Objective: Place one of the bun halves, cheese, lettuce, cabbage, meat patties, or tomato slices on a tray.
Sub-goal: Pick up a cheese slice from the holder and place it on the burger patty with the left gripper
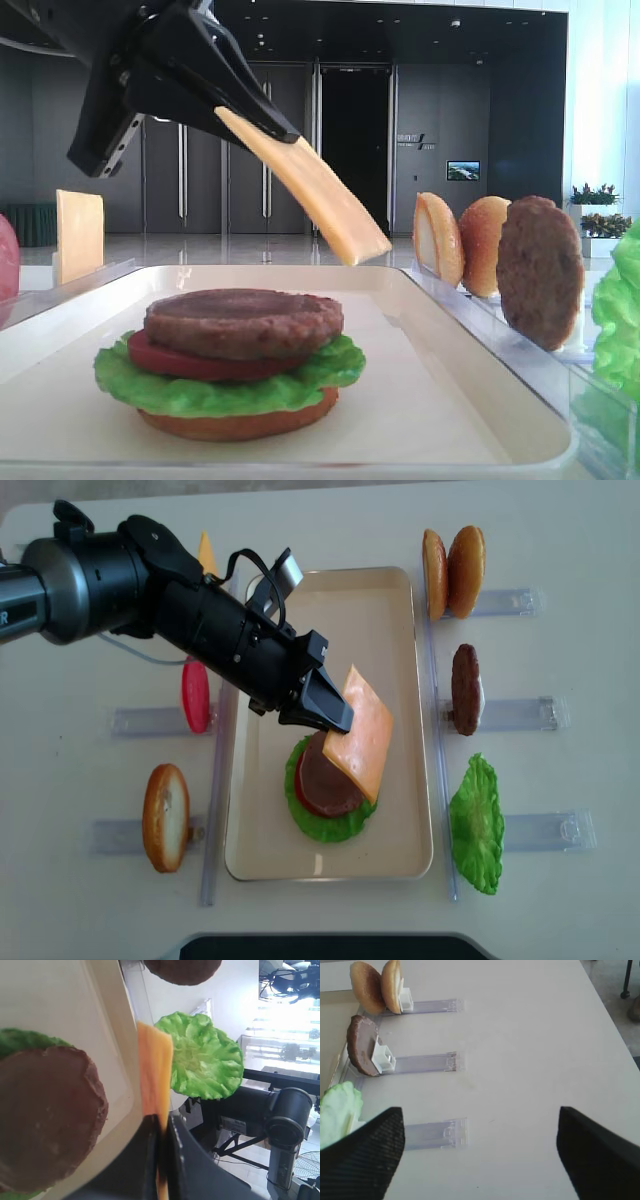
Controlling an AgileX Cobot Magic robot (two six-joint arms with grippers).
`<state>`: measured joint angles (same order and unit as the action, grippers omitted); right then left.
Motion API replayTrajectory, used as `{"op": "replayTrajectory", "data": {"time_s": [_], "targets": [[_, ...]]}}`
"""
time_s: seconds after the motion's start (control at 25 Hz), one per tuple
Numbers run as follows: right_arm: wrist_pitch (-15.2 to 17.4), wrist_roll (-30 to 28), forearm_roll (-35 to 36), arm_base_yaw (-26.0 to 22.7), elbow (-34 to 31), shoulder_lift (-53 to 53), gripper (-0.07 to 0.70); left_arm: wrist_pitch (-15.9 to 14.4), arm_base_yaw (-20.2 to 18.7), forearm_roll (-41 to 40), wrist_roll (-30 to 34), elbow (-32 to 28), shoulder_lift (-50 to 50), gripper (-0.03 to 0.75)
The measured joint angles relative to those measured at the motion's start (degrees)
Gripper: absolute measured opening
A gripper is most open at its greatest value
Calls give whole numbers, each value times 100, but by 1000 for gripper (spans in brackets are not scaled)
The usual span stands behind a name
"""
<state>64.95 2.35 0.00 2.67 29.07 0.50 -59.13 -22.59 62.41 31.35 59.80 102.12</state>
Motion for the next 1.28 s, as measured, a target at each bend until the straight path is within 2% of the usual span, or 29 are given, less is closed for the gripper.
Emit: {"op": "replayTrajectory", "data": {"time_s": [0.24, 0.4, 0.52, 0.68, 0.8, 0.92, 1.08, 1.28], "targets": [[0, 0, 0, 0, 0, 0, 587, 12, 0, -300, -407, 0, 0, 20], [0, 0, 0, 0, 0, 0, 587, 227, 0, -346, -622, 0, -121, 20], [0, 0, 0, 0, 0, 0, 587, 262, 0, -352, -695, -16, -281, 20], [0, 0, 0, 0, 0, 0, 587, 352, 0, -298, -753, -345, -361, 20], [0, 0, 0, 0, 0, 0, 587, 786, 0, -179, -711, -923, -494, 20], [0, 0, 0, 0, 0, 0, 587, 1171, 0, 276, -340, -1489, -838, 20], [0, 0, 0, 0, 0, 0, 587, 1363, 0, 464, -143, -1684, -1205, 20], [0, 0, 0, 0, 0, 0, 587, 1397, 0, 520, -102, -1698, -1264, 20]]}}
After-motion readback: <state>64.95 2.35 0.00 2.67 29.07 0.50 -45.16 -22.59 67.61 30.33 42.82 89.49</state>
